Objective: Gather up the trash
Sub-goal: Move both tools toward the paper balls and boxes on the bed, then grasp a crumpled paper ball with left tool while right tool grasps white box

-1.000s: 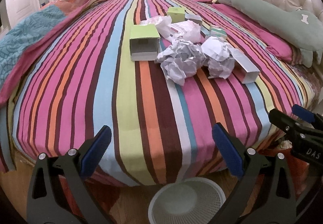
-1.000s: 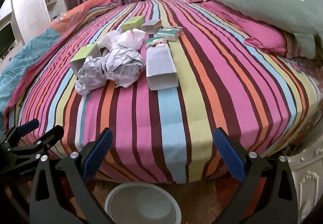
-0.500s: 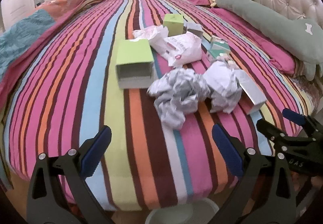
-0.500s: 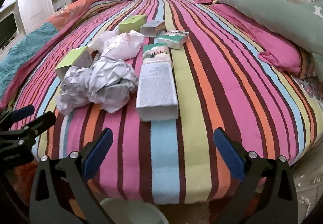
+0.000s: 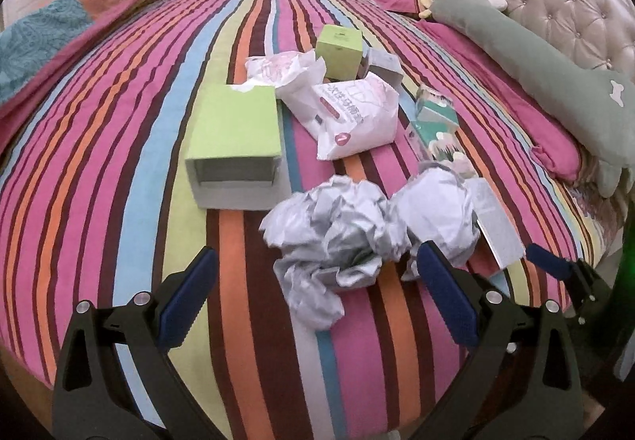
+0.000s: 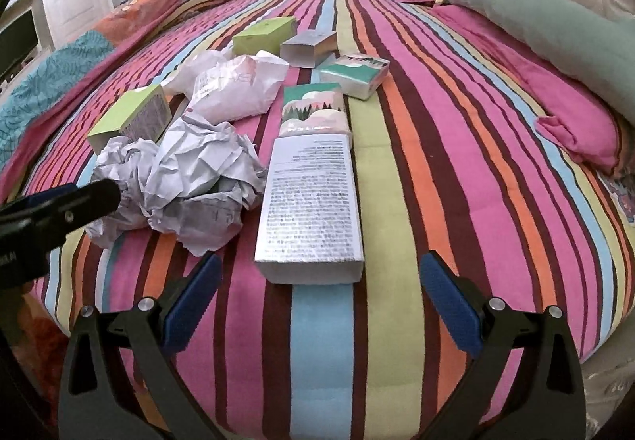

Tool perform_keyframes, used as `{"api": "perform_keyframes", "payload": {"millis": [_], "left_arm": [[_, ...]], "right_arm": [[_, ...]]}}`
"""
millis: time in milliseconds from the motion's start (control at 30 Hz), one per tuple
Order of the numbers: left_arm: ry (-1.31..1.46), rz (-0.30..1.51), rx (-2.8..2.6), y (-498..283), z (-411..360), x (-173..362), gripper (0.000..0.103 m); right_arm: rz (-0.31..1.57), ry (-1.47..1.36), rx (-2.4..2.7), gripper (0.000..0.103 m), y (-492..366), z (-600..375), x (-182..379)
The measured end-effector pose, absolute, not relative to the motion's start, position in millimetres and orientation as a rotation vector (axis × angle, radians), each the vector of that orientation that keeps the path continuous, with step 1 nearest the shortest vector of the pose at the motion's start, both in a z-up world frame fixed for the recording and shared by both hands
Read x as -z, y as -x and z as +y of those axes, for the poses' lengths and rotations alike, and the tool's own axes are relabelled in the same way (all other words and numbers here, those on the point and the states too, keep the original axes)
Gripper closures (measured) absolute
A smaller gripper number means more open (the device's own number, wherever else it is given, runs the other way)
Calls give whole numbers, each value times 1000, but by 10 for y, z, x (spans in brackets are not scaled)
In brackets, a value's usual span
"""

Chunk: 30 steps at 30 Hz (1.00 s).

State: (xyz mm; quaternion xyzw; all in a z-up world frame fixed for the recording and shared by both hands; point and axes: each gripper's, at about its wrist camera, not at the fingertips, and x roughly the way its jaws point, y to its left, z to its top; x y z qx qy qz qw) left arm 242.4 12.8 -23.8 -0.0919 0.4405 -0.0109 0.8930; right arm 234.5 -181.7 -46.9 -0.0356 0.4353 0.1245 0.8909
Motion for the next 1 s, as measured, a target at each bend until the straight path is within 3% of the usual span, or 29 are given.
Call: {"api": "perform_keyframes", "payload": {"millis": [500, 600, 633, 700, 733, 767, 833, 1000], "left_arm": [[272, 1000, 36, -2733, 120, 413, 6], [250, 1014, 51, -2770, 79, 443, 7], [243, 1015, 58, -2774, 53, 458, 9], [244, 1018, 70, -2780, 34, 480, 25], [243, 1017, 69, -2782, 23, 493, 42], [235, 1017, 57, -2784, 18, 501, 47], [253, 1009, 59, -2770, 33, 489, 49], [251, 999, 71, -2666, 73, 445, 51]], "right_arm": [[907, 88, -244, 9, -2593, -1770, 530], [906, 105, -257, 19, -2611, -1751, 538], [908, 106, -265, 24, -2616, -1746, 541], [913, 102, -281, 31, -2618, -1738, 546], [914, 104, -283, 36, -2616, -1736, 547], [913, 106, -285, 43, -2602, -1736, 545], [911, 107, -291, 57, -2592, -1739, 530], [925, 43, -320, 58, -2540, -1829, 481]]}}
